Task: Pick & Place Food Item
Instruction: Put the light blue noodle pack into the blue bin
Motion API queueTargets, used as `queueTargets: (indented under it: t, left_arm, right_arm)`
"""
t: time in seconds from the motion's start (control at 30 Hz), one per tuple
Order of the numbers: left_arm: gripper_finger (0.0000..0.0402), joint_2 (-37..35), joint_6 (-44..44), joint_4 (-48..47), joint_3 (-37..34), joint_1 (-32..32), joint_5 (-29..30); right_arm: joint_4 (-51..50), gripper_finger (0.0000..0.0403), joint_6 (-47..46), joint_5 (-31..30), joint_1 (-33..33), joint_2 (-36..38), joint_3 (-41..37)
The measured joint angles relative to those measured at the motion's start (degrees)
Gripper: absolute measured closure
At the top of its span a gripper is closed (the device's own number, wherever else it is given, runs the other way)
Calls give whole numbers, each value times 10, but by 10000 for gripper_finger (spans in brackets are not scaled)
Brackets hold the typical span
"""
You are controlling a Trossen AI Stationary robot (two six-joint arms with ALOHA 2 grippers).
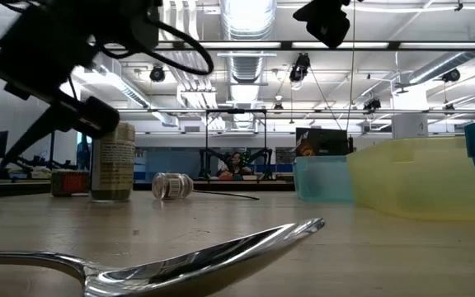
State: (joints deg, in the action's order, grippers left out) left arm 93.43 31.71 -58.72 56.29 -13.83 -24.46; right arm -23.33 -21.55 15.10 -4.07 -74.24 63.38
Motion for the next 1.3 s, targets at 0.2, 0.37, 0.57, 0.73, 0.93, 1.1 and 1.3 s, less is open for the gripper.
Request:
queueTargets:
  t: [0.2, 0.37, 0.57, 0.73, 0.93, 1.1, 1.3]
  left_arm:
    - [163, 1, 42, 8, -3, -23, 1]
    - [162, 2, 43, 30, -14, -21, -5]
    - [162, 37, 37, 27, -20, -21, -26]
    - [162, 71, 24, 34, -19, -20, -24]
    - [162, 83, 27, 35, -18, -20, -45]
    - [183, 84, 41, 32, -19, -19, -72]
    - [284, 83, 41, 30, -19, -19, -79]
  right_arm:
    - [1, 175, -10, -3, -7, 0, -9]
    - [2, 175, -12, -3, -11, 0, -10]
    - [7, 175, -15, -4, -11, 0, -10]
    - [19, 175, -18, -5, -14, 0, -10]
    - [18, 175, -21, -6, -17, 0, -10]
    - [18, 175, -23, -8, -19, 0, -10]
    - [17, 175, -22, -16, -19, 0, -10]
